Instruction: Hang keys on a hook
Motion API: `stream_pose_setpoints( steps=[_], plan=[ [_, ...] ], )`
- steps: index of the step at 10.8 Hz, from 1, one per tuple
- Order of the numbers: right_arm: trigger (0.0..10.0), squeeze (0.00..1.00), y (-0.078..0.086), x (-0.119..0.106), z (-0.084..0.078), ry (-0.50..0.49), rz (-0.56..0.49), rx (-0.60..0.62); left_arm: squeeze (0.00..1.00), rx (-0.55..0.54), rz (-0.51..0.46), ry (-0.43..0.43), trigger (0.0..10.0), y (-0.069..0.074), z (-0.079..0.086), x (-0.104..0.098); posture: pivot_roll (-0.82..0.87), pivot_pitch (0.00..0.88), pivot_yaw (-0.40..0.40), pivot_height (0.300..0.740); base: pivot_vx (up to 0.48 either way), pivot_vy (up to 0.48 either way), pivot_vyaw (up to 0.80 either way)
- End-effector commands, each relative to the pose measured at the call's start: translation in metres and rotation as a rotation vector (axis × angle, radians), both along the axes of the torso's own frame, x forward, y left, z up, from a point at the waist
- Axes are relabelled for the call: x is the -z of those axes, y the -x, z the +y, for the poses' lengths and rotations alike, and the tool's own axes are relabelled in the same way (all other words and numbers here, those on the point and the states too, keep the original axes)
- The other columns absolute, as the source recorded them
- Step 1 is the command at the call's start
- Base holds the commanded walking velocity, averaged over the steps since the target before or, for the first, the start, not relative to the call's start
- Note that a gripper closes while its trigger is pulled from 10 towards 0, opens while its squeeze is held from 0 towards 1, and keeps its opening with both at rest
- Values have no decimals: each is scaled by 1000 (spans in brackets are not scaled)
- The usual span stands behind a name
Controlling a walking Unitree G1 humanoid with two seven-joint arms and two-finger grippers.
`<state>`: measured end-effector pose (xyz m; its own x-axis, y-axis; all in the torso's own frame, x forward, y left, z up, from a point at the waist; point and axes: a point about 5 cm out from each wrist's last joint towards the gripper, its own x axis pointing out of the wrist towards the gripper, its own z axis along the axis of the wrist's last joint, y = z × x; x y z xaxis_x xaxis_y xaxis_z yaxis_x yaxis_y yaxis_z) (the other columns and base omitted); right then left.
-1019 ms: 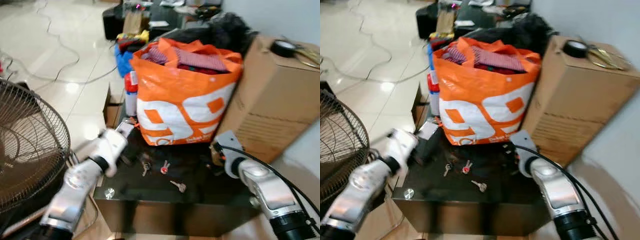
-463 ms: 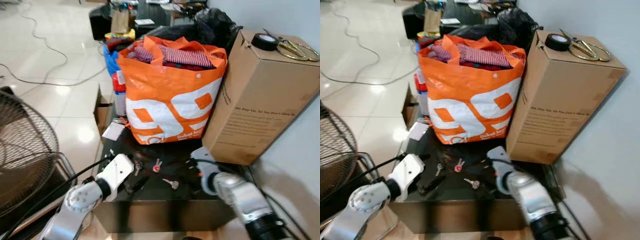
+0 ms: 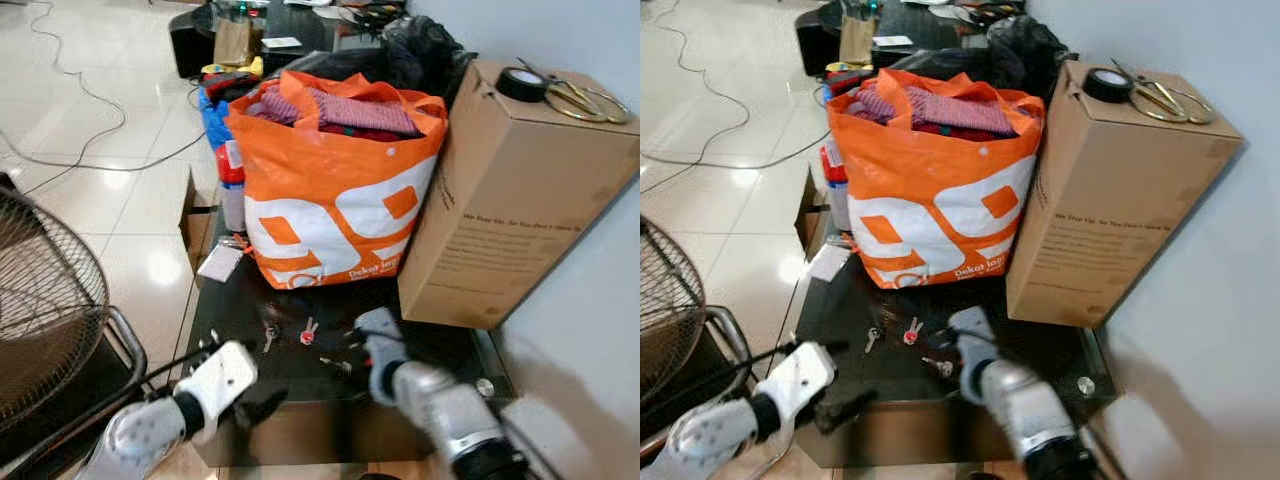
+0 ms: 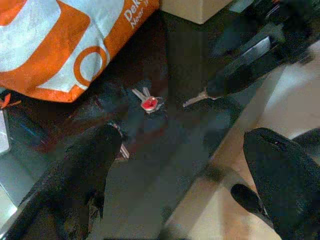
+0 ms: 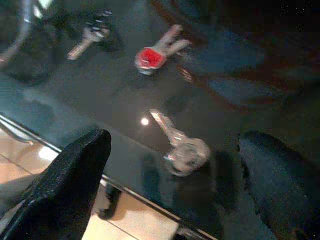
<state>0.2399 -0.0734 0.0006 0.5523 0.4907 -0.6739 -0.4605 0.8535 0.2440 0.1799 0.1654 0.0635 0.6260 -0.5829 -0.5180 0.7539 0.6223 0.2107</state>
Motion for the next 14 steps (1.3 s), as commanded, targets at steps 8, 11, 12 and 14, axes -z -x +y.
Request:
stream_pose_setpoints(
  steps=[8,11,12,14],
  plan=[
    [2980,0,9,28,23,165,-86,-26,0,42,26,-8,10000,10,-1,-14,-56,29,-66,740,0,0,0],
    [0,0,9,30,21,155,-78,5,0,69,43,-16,10000,11,-3,-13,-63,37,-52,740,0,0,0],
    [0,0,8,30,21,149,-74,13,0,73,46,-15,10000,10,-4,-13,-63,36,-49,740,0,0,0],
    [0,0,6,30,19,147,-68,26,0,78,45,-13,10000,8,-5,-13,-64,31,-50,740,0,0,0]
  ],
)
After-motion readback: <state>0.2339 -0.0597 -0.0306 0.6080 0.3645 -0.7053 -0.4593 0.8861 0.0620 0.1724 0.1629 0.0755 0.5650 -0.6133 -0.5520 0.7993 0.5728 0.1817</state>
